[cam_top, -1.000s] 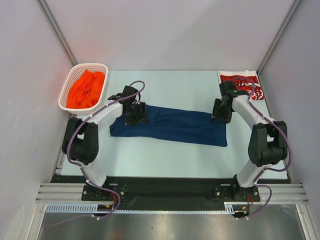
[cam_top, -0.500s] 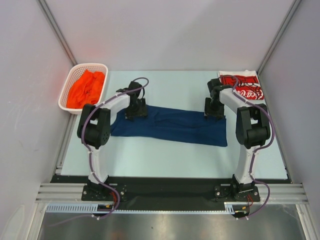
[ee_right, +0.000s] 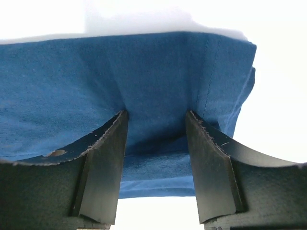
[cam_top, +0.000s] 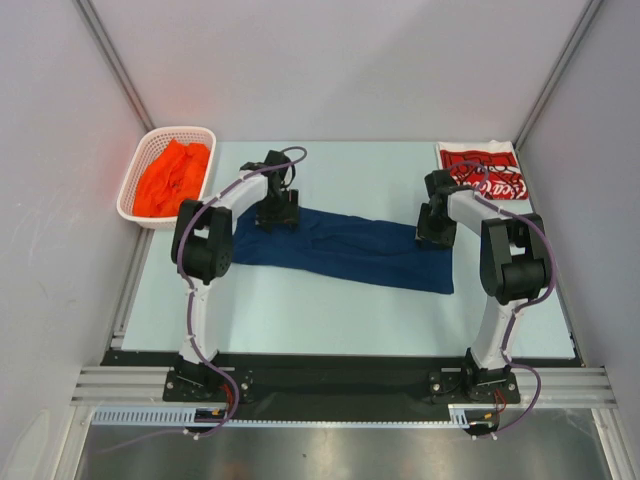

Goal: Fold and stack the t-shirts
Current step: Fold the tshirt

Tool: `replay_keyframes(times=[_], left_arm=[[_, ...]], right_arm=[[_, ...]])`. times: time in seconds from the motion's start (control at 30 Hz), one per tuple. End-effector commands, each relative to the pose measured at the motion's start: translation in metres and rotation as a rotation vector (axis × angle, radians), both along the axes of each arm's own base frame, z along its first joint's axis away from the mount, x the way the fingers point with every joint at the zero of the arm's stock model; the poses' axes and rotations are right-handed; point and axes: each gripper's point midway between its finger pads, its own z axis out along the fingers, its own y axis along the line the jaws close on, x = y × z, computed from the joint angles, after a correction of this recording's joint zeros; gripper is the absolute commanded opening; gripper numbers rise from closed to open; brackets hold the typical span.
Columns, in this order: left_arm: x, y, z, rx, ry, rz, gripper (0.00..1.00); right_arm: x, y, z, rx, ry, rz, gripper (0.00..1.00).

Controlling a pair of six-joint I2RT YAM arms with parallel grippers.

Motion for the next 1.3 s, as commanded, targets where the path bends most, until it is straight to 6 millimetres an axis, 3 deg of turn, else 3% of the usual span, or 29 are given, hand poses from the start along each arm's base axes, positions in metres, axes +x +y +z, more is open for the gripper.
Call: replay_keyframes(times=[0.0, 0.03, 0.1, 0.13, 0.17, 0.23, 0.33, 0.4, 0.43, 0.47, 0.5, 0.53, 0.63, 0.67, 0.83, 0.93, 1.03, 1.07, 1.17, 1.2, 1.27], left_arm=[[0.043, -0.029, -0.012, -0.123, -0.096, -0.146, 0.71], [0.042, -0.036, -0.021, -0.149, -0.067, -0.168, 0.72], [0.056, -0.045, -0.009, -0.174, -0.081, -0.21, 0.71], [0.056, -0.05, -0.021, -0.197, -0.046, -0.223, 0.71], [0.073, -0.058, -0.006, -0.22, -0.096, -0.238, 0.71], [0.084, -0.066, -0.005, -0.27, -0.104, -0.238, 0.71], [0.11, -0.089, 0.005, -0.475, -0.163, -0.206, 0.72], [0.116, -0.099, 0.007, -0.642, -0.134, -0.147, 0.71], [0.13, -0.106, 0.012, -0.704, -0.183, -0.152, 0.7], [0.131, -0.115, 0.021, -0.781, -0.183, -0.17, 0.69], [0.136, -0.119, 0.017, -0.827, -0.173, -0.139, 0.69], [0.148, -0.125, 0.03, -0.866, -0.227, -0.157, 0.69], [0.164, -0.134, 0.032, -0.976, -0.242, -0.142, 0.68], [0.17, -0.134, 0.038, -1.026, -0.23, -0.101, 0.67], [0.189, -0.133, 0.041, -1.124, -0.277, -0.106, 0.65], [0.192, -0.131, 0.059, -1.154, -0.311, -0.132, 0.65], [0.19, -0.126, 0.08, -1.137, -0.333, -0.155, 0.67], [0.19, -0.122, 0.106, -1.123, -0.381, -0.185, 0.68], [0.182, -0.115, 0.131, -1.086, -0.413, -0.199, 0.75], [0.178, -0.112, 0.166, -1.076, -0.468, -0.225, 0.75], [0.173, -0.105, 0.175, -1.013, -0.483, -0.223, 0.77]], right_arm=[[-0.065, 0.004, -0.035, -0.017, 0.188, -0.034, 0.56], [-0.085, 0.006, -0.042, -0.017, 0.232, -0.033, 0.56], [-0.103, 0.019, -0.042, 0.022, 0.26, -0.028, 0.56], [-0.118, 0.022, -0.043, 0.038, 0.275, -0.046, 0.56], [-0.125, 0.03, -0.042, 0.066, 0.281, -0.039, 0.56], [-0.144, 0.041, -0.038, 0.061, 0.287, -0.015, 0.56], [-0.166, 0.067, -0.034, 0.087, 0.311, 0.049, 0.56], [-0.179, 0.083, -0.031, 0.112, 0.319, 0.068, 0.56], [-0.187, 0.098, -0.03, 0.117, 0.322, 0.114, 0.56], [-0.192, 0.112, -0.027, 0.139, 0.326, 0.122, 0.56], [-0.195, 0.124, -0.025, 0.157, 0.324, 0.142, 0.56], [-0.205, 0.144, -0.023, 0.171, 0.324, 0.198, 0.56], [-0.213, 0.191, -0.017, 0.286, 0.348, 0.235, 0.56], [-0.224, 0.209, -0.014, 0.323, 0.377, 0.268, 0.56], [-0.226, 0.281, 0.02, 0.494, 0.362, 0.325, 0.56], [-0.222, 0.295, 0.035, 0.518, 0.336, 0.333, 0.56], [-0.213, 0.295, 0.049, 0.522, 0.27, 0.349, 0.56], [-0.21, 0.293, 0.053, 0.515, 0.253, 0.355, 0.56], [-0.204, 0.274, 0.061, 0.442, 0.209, 0.385, 0.57], [-0.206, 0.264, 0.062, 0.408, 0.217, 0.386, 0.57], [-0.198, 0.247, 0.071, 0.38, 0.167, 0.39, 0.58]])
